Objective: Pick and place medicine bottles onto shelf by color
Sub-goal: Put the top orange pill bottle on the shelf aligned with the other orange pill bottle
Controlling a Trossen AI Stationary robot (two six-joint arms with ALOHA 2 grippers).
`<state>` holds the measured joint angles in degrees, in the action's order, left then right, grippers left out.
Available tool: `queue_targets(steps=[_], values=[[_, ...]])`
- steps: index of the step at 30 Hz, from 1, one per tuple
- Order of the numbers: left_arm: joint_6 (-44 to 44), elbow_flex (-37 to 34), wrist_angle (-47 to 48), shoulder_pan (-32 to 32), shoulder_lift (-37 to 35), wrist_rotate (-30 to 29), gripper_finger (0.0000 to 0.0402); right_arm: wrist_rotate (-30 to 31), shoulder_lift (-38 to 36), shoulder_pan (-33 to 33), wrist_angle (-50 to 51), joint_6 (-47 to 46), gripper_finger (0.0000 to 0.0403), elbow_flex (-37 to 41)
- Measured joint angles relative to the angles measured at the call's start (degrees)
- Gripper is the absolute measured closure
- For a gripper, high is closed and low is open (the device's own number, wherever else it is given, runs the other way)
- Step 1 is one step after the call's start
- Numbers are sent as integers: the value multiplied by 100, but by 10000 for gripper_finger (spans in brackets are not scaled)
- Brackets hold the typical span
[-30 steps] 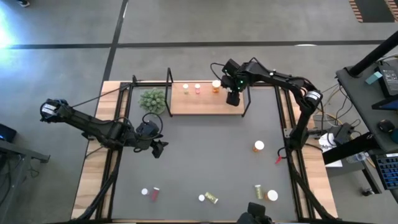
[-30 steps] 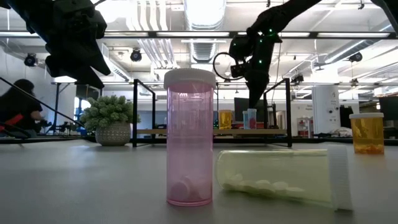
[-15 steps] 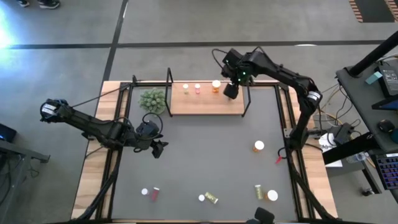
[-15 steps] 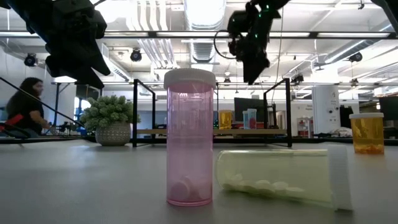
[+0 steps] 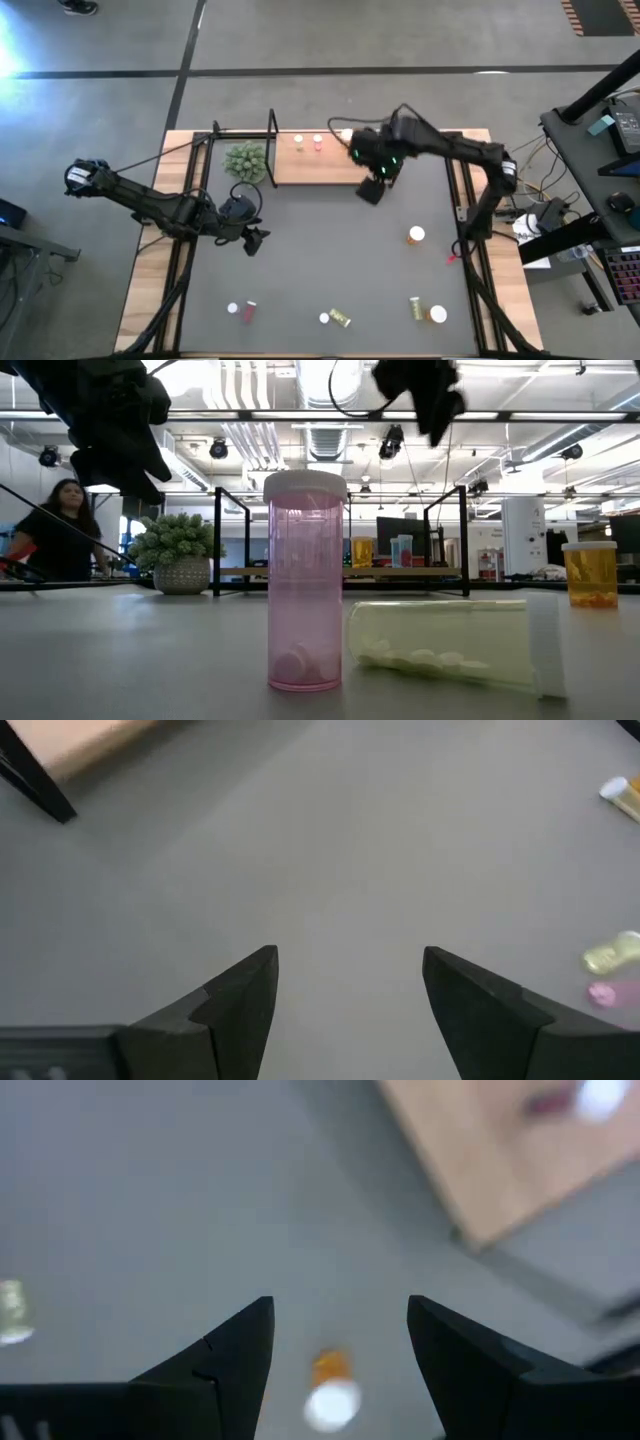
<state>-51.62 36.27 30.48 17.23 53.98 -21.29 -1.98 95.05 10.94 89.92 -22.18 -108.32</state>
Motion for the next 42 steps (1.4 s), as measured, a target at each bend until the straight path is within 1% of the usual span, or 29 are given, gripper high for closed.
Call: queue_targets(steps=[5,9,14,16,19,22,28,32,35,42], values=[[12,0,7,0,0,333,169,-112,-429,-1002,16,-1780,181,680],[262,0,2,0,0,479,169,-207,-917,-1649,23,-3071,170,1525],[518,9,0,0,-6,613,169,-298,-1542,-1898,18,-4399,129,2732],[573,9,-3,-2,-13,704,169,-403,-1767,-1898,-91,-4673,112,3173],[586,9,2,0,-11,740,169,-455,-2026,-1893,-534,-4601,92,3813],[585,11,2,0,-11,742,169,-600,-2196,-1893,-885,-4478,83,4335],[698,11,-3,-2,-4,742,169,-497,-2311,-1878,-1328,-4351,82,5091],[708,11,-3,-2,-4,740,169,-492,-2269,-1876,-2024,-4321,87,5603],[708,11,-5,-2,-4,740,169,-493,-2256,-1849,-2497,-4254,87,5853],[708,13,-12,-67,-2,615,169,-245,-2256,-1699,-2760,-4076,92,6104]])
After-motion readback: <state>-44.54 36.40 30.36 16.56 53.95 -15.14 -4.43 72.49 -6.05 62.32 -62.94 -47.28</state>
